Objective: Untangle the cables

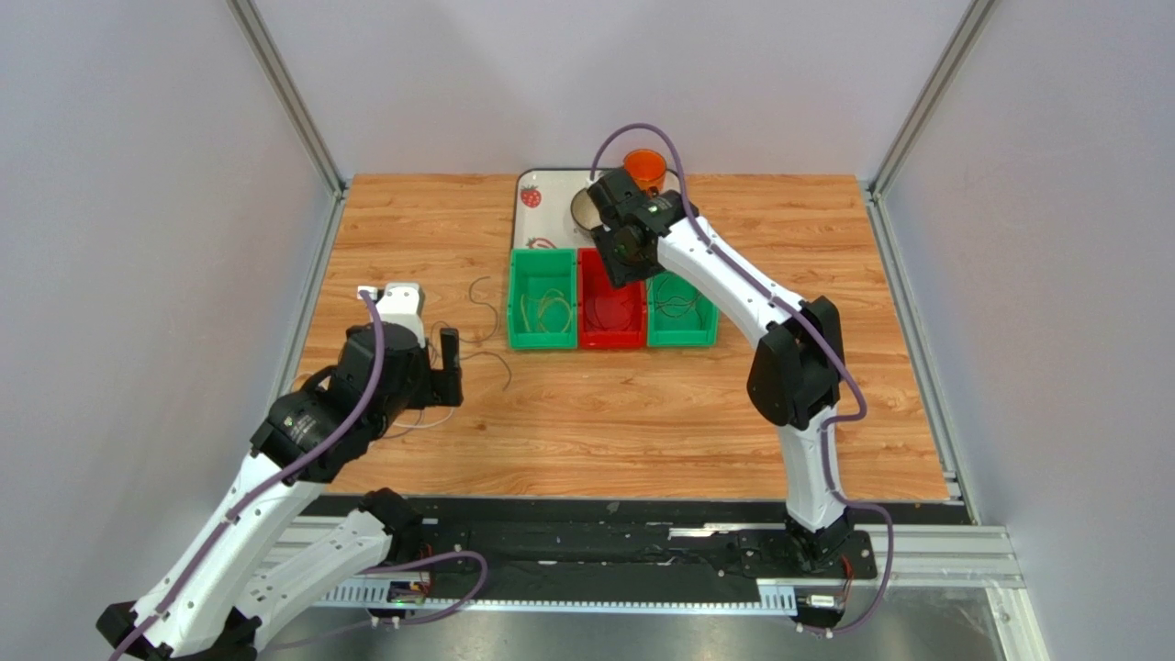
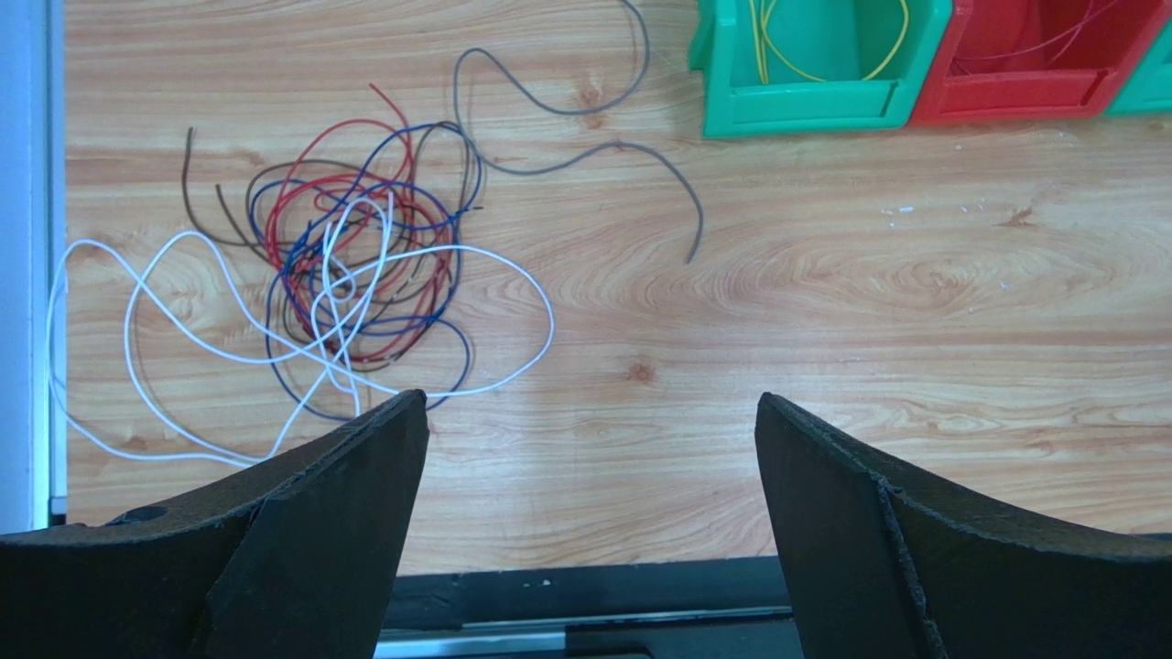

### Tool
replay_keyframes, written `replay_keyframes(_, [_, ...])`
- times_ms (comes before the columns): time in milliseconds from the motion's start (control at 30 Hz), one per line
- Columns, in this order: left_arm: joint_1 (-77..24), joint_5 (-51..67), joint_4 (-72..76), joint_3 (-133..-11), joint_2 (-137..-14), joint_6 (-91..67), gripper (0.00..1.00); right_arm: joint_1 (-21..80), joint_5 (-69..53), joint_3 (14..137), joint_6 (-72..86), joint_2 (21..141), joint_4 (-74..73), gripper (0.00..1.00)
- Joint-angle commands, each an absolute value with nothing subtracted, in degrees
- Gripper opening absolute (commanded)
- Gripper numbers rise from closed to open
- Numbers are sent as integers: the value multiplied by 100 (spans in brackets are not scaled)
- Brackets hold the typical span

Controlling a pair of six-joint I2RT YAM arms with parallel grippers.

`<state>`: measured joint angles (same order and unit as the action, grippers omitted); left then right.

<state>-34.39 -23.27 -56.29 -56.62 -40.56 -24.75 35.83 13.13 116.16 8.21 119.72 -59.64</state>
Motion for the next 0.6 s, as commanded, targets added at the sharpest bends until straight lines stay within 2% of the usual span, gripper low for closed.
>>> replay_keyframes(0, [-3419,-2364,-5502,-5651,-4008,-2443,97,3445,1372,11191,1002,11349,-5293,41])
replay_keyframes(100, [-3410,-2294,-5476,-5651,-4025,-2408,98,3454,582,10184,958,10700,-4423,42])
replay_keyframes(167, [-3419,-2276,-5458,-5634,-4025,-2399,99,3506,91,9426,1019,10250,-3539,37])
replay_keyframes(267, [-3419,-2320,-5467,-5642,-4034,-2417,99,3760,88,7791,1291,9327,-2326,36])
replay_keyframes(300, [-3419,-2364,-5502,-5660,-4043,-2434,99,3884,123,7448,1344,9038,-2068,41])
replay_keyframes(333, [-3410,-2390,-5519,-5660,-4026,-2452,99,4067,314,6566,1388,8409,-1726,49])
replay_keyframes(400, [-3419,-2460,-5528,-5660,-4025,-2452,99,4849,1139,5656,1397,7737,-488,70])
replay_keyframes(433, [-3410,-2470,-5520,-5660,-4034,-2435,99,5078,1404,5277,1432,7517,-118,94])
replay_keyframes(467, [-3410,-2478,-5502,-5660,-4060,-2400,99,5289,1598,4595,1676,7219,582,100])
replay_keyframes(567, [-3410,-2750,-5537,-5800,-4350,-2408,99,5230,1783,3983,2571,7268,941,100])
